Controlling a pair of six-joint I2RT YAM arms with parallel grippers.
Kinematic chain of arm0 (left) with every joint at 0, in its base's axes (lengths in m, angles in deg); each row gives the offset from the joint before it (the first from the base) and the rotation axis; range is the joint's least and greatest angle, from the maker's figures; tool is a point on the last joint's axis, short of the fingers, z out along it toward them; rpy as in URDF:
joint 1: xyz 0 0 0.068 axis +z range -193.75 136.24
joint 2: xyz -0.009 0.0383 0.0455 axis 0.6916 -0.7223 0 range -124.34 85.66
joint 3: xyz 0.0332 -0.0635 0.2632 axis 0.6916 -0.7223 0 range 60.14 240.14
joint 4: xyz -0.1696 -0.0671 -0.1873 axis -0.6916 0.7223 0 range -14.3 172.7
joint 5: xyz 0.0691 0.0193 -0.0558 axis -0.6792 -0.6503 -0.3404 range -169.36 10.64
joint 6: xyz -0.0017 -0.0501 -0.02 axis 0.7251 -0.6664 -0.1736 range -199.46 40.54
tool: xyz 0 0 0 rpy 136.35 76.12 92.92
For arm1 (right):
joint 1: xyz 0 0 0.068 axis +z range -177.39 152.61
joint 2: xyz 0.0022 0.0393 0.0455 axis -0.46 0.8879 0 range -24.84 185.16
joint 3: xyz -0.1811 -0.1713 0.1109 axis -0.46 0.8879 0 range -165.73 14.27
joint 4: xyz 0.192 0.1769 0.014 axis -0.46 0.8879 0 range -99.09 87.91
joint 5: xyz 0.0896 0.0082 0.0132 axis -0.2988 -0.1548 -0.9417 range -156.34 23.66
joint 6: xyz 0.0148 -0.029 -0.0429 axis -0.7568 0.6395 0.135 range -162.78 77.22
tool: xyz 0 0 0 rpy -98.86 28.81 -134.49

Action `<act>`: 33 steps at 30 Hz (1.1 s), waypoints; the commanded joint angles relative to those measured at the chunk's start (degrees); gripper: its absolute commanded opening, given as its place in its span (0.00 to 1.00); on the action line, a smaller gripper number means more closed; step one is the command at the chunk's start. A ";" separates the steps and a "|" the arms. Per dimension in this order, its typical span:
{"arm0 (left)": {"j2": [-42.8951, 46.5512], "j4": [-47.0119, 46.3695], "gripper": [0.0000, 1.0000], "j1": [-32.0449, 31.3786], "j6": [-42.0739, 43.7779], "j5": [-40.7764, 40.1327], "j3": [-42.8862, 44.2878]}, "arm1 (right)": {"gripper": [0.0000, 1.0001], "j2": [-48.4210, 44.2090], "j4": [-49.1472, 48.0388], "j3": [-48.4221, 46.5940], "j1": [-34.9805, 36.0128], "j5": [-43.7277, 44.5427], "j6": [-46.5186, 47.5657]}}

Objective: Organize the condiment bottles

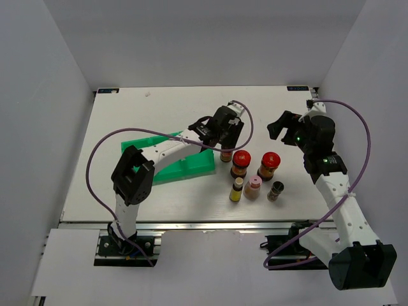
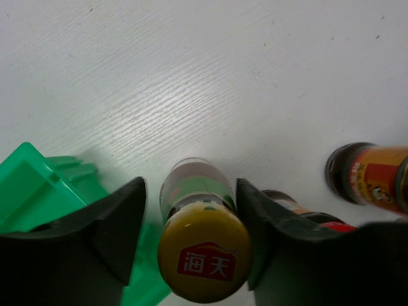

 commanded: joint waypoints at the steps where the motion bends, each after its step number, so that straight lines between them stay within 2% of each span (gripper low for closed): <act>1: 3.14 -1.65 0.63 -1.19 0.26 -1.84 1.24 | 0.89 -0.35 -1.11 -0.19 -0.11 0.49 1.33; 5: 3.50 -1.12 0.43 -1.45 -0.09 -3.33 0.88 | 0.89 0.00 -0.84 -0.46 -0.11 0.93 1.60; 6: 3.50 -0.95 0.34 -1.45 -0.18 -3.51 1.06 | 0.89 0.09 -0.84 -0.46 -0.02 1.01 1.51; 8: 3.41 -0.68 0.28 -1.45 -0.18 -3.86 1.58 | 0.89 0.18 -0.75 -0.46 -0.02 1.19 1.51; 14: 2.27 1.24 0.24 -1.45 1.22 -5.26 6.84 | 0.89 0.18 -0.40 -0.37 -0.11 1.45 1.68; 19: 2.08 4.77 0.13 -1.45 3.07 -11.85 15.64 | 0.89 -0.17 -0.31 -0.37 -0.11 1.28 1.95; 20: 2.61 4.59 0.11 -1.45 3.24 -14.91 15.82 | 0.89 -0.09 -0.49 -0.28 -0.11 1.28 1.95; 28: 10.78 7.31 0.08 -0.66 1.59 -24.68 13.82 | 0.89 0.62 -0.31 0.16 -0.02 -0.92 1.77; 30: 13.86 8.98 0.00 1.53 -1.13 -28.19 12.49 | 0.89 0.79 -0.31 0.25 -0.11 -0.74 1.68; 33: 18.41 14.17 0.00 6.96 -6.67 -28.04 11.17 | 0.89 1.06 -0.31 0.07 -0.11 -0.74 1.77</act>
